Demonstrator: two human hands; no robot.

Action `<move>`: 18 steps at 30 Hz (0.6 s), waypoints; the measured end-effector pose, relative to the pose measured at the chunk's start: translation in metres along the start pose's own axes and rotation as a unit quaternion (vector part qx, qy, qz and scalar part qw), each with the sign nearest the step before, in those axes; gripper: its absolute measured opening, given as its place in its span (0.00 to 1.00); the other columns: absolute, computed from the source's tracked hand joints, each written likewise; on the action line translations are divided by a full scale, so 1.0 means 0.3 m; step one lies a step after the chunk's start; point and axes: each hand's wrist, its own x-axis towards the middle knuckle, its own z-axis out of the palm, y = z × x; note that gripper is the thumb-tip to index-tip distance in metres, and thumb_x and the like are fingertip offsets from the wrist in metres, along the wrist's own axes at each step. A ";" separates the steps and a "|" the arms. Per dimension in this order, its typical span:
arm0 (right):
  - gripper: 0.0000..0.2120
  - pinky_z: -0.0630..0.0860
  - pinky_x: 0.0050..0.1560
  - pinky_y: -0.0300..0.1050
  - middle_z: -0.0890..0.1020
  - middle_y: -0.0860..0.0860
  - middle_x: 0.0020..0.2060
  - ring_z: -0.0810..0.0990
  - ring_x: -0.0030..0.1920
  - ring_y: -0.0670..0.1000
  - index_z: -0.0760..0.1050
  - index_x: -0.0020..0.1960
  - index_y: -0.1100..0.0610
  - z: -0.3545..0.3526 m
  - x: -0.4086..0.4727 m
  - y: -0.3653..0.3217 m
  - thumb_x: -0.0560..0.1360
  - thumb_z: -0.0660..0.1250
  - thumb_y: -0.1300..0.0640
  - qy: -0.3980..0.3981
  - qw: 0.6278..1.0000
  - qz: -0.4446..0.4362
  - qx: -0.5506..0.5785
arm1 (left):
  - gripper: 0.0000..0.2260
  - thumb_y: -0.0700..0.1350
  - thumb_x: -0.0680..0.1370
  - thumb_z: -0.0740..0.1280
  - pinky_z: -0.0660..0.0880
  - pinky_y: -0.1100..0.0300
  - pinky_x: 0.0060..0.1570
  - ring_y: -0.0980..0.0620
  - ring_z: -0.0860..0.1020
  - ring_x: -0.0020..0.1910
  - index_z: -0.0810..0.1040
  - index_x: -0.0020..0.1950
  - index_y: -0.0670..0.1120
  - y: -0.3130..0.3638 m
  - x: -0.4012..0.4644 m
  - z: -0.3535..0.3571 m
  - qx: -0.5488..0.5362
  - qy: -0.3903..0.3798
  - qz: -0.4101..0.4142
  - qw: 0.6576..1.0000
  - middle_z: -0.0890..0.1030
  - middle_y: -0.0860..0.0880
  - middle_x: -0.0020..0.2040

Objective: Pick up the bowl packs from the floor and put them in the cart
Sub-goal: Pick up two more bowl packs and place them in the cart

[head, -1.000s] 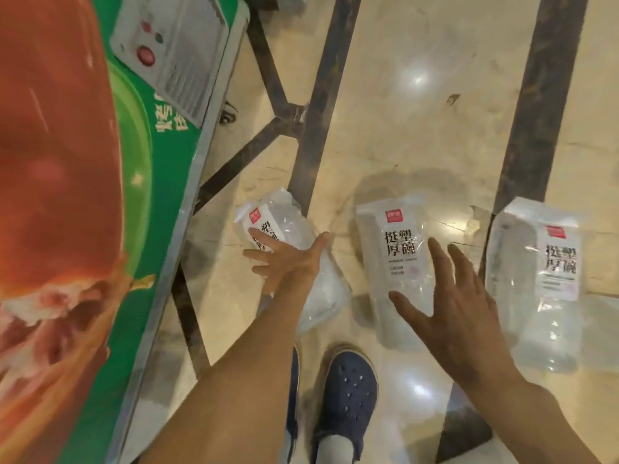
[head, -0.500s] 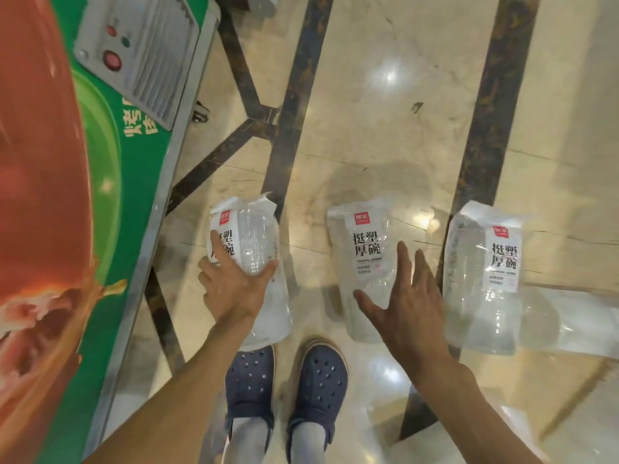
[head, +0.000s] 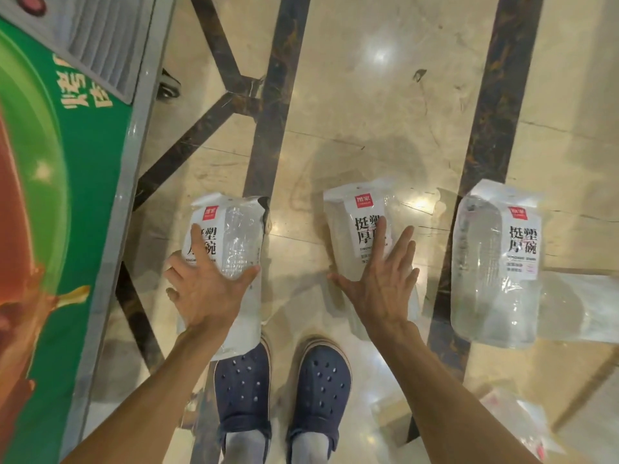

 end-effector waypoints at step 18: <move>0.59 0.77 0.58 0.64 0.65 0.63 0.73 0.70 0.69 0.66 0.48 0.84 0.48 -0.231 -0.045 -0.002 0.65 0.79 0.35 0.014 0.999 -0.029 -0.002 | 0.55 0.67 0.66 0.77 0.74 0.34 0.57 0.35 0.69 0.63 0.47 0.81 0.56 0.109 -0.082 -0.206 -0.004 -0.039 0.056 0.998 0.64 0.40 0.66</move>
